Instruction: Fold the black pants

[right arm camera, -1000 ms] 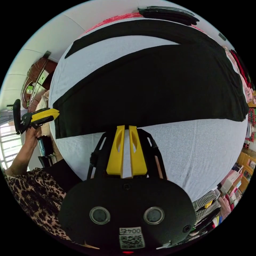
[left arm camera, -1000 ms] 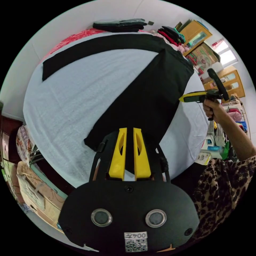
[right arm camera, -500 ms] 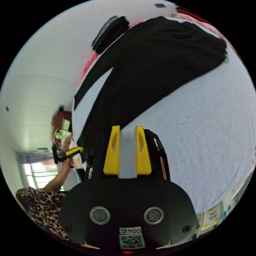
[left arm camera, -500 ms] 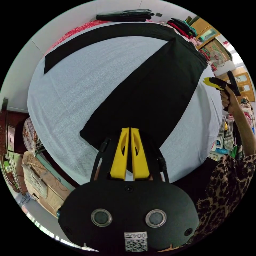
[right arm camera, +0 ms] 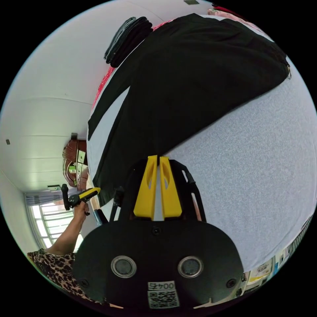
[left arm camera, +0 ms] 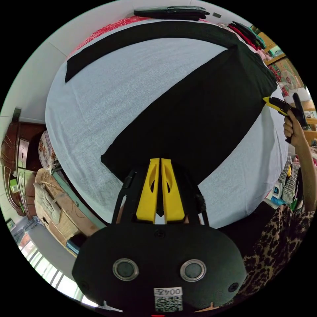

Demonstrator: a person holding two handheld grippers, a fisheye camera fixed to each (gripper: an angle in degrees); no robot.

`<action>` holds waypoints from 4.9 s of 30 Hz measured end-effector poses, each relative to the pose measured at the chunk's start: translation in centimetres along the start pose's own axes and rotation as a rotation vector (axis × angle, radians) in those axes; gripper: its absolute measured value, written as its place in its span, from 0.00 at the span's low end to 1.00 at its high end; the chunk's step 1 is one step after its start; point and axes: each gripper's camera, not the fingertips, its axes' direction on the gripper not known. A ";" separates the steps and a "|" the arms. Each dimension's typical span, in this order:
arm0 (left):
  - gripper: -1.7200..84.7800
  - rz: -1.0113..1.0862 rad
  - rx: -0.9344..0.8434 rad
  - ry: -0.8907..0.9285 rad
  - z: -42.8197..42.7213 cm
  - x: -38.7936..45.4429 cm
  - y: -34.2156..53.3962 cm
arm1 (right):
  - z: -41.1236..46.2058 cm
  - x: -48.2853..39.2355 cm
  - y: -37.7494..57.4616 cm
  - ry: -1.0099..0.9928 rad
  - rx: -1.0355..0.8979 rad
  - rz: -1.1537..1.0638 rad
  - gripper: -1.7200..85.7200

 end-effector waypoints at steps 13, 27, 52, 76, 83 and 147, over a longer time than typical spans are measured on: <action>0.03 -0.050 -0.002 0.041 0.4 1.7 -0.1 | -15.0 1.1 4.2 0.003 -0.009 -0.030 0.05; 0.02 0.054 0.086 0.067 1.8 1.4 0.7 | -37.5 8.1 7.6 -0.185 0.331 0.200 0.15; 0.02 -0.003 0.019 1.071 14.8 4.0 -12.6 | -51.1 11.7 -17.8 -0.112 0.175 0.271 0.09; 0.02 -0.013 -0.106 1.421 29.6 -12.8 -14.4 | -47.9 3.0 -17.2 0.020 0.190 0.331 0.08; 0.02 0.052 -0.136 1.251 29.4 -14.6 -15.1 | -42.1 -8.6 -15.9 0.136 0.090 -0.019 0.08; 0.03 0.051 -0.114 1.387 24.0 -14.0 -16.2 | -30.4 -3.3 -32.1 0.131 0.111 0.133 0.09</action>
